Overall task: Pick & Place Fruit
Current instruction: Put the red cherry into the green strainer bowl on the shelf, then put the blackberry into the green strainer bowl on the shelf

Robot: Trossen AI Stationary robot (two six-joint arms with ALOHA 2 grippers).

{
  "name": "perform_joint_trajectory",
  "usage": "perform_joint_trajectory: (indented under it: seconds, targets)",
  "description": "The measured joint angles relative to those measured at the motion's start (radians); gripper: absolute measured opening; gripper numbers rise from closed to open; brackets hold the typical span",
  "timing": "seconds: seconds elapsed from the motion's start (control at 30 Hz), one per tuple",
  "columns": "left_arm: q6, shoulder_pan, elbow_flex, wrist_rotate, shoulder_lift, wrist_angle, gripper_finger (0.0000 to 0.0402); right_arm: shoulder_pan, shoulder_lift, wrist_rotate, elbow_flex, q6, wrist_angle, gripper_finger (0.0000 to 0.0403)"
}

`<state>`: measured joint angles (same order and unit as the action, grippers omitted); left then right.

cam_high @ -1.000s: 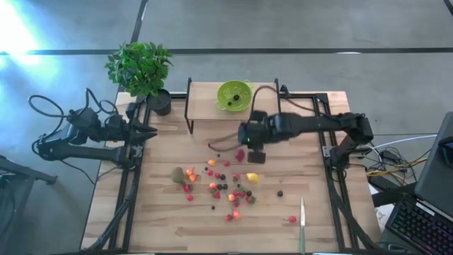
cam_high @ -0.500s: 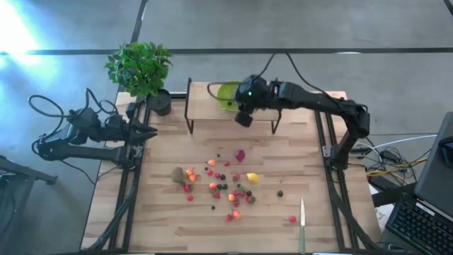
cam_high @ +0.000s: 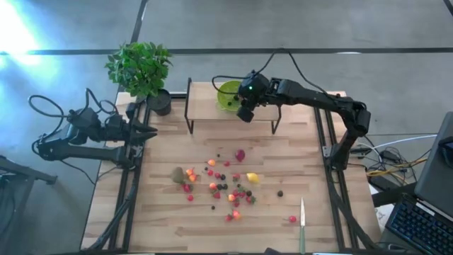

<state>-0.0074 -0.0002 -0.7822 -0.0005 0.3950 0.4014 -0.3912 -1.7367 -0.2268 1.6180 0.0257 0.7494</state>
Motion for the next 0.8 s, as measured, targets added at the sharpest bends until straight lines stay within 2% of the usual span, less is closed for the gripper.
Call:
perform_joint_trajectory:
  seconds: [0.17,0.57,0.8]
  targets:
    - [0.0,0.0,0.0,0.0,0.0,0.0,0.0062,-0.004,0.0,-0.012,-0.004,0.0,-0.001,0.0113]
    - [0.0,0.0,0.0,0.0,0.0,0.0,0.0062,-0.012,0.005,-0.011,-0.003,-0.019,0.002,0.0194]
    - [0.0,-0.001,0.0,0.0,0.0,0.0,0.0062,0.009,0.044,-0.009,0.046,-0.012,0.073,0.0205]
